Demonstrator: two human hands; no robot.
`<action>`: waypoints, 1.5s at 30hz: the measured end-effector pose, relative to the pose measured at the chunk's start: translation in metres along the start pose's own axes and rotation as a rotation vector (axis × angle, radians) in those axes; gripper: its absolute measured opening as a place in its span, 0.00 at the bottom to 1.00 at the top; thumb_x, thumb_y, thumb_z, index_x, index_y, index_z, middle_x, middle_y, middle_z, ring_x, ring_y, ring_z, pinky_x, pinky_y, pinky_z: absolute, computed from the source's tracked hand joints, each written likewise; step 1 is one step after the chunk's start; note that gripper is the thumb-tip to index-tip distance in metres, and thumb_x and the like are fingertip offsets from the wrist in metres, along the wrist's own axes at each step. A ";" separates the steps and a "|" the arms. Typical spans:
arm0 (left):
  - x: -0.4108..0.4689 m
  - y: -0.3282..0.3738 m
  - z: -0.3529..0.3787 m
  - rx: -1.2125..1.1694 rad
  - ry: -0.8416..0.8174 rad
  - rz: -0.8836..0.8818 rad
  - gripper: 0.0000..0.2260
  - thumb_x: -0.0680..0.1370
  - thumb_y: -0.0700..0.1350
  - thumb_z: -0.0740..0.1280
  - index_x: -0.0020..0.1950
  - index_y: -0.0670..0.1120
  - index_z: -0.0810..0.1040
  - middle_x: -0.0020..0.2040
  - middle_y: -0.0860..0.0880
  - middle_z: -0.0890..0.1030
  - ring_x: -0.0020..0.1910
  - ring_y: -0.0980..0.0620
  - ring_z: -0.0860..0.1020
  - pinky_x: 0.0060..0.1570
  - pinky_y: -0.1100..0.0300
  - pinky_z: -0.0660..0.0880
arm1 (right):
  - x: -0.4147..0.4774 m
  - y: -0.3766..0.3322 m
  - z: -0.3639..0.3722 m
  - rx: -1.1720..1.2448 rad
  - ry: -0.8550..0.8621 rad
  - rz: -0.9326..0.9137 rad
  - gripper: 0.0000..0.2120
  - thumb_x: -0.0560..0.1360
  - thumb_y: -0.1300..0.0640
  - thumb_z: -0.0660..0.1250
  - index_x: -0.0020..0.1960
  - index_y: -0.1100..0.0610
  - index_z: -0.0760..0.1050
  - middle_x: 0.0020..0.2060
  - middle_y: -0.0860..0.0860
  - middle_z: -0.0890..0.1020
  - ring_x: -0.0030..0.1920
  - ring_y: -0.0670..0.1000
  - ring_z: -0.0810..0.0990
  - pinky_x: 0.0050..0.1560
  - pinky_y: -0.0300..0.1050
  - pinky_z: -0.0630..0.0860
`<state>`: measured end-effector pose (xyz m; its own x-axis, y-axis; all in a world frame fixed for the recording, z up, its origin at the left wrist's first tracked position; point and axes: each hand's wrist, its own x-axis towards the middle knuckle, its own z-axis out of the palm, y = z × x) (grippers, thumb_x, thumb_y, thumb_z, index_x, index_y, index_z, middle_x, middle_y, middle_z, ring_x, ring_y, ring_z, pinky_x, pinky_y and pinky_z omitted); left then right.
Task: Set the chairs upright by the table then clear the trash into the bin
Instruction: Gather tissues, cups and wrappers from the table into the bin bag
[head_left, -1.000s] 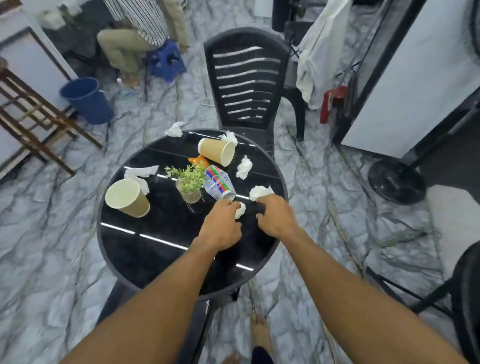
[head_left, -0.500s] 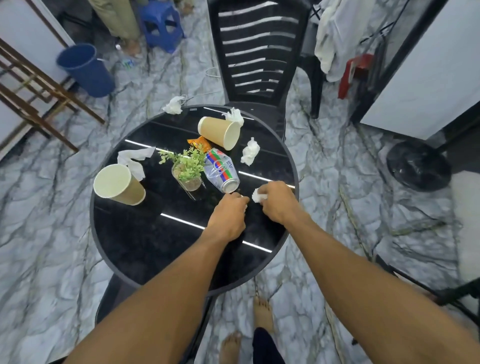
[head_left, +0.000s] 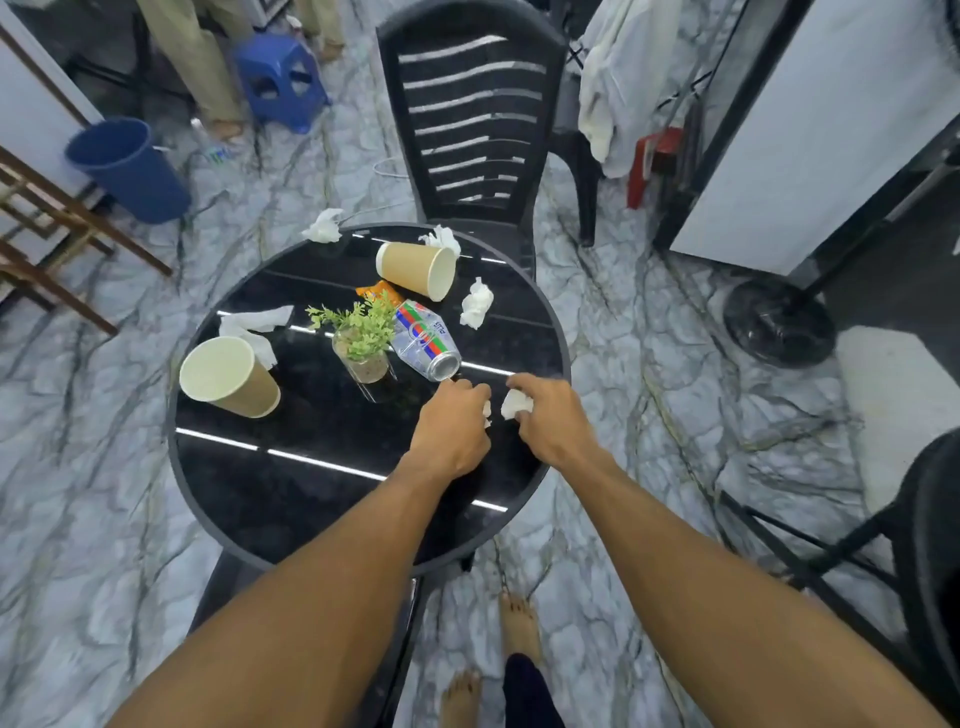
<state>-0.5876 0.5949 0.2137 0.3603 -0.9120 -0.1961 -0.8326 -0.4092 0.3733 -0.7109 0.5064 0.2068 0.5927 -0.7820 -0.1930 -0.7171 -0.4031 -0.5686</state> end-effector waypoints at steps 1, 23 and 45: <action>-0.004 0.004 -0.003 -0.004 0.013 0.025 0.15 0.76 0.40 0.67 0.63 0.45 0.77 0.56 0.45 0.77 0.59 0.44 0.73 0.49 0.53 0.72 | -0.007 0.000 -0.004 0.013 0.011 0.008 0.23 0.74 0.68 0.67 0.67 0.54 0.78 0.60 0.56 0.82 0.61 0.57 0.78 0.62 0.49 0.75; -0.169 0.329 0.116 -0.139 -0.267 0.853 0.06 0.75 0.39 0.66 0.51 0.40 0.79 0.47 0.40 0.82 0.50 0.38 0.78 0.46 0.50 0.74 | -0.387 0.201 -0.134 0.183 0.671 0.663 0.14 0.71 0.65 0.71 0.56 0.60 0.83 0.53 0.57 0.84 0.57 0.59 0.80 0.59 0.51 0.76; -0.560 0.601 0.413 0.093 -0.752 1.379 0.08 0.75 0.36 0.68 0.52 0.44 0.75 0.49 0.42 0.82 0.49 0.39 0.78 0.41 0.51 0.70 | -0.886 0.406 -0.023 0.327 1.039 1.457 0.04 0.69 0.71 0.68 0.38 0.67 0.81 0.39 0.61 0.84 0.40 0.60 0.81 0.44 0.53 0.80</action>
<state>-1.4639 0.8713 0.1735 -0.9287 -0.3326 -0.1641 -0.3626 0.7217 0.5896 -1.5358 1.0246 0.1649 -0.9077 -0.3813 -0.1749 -0.2264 0.7962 -0.5610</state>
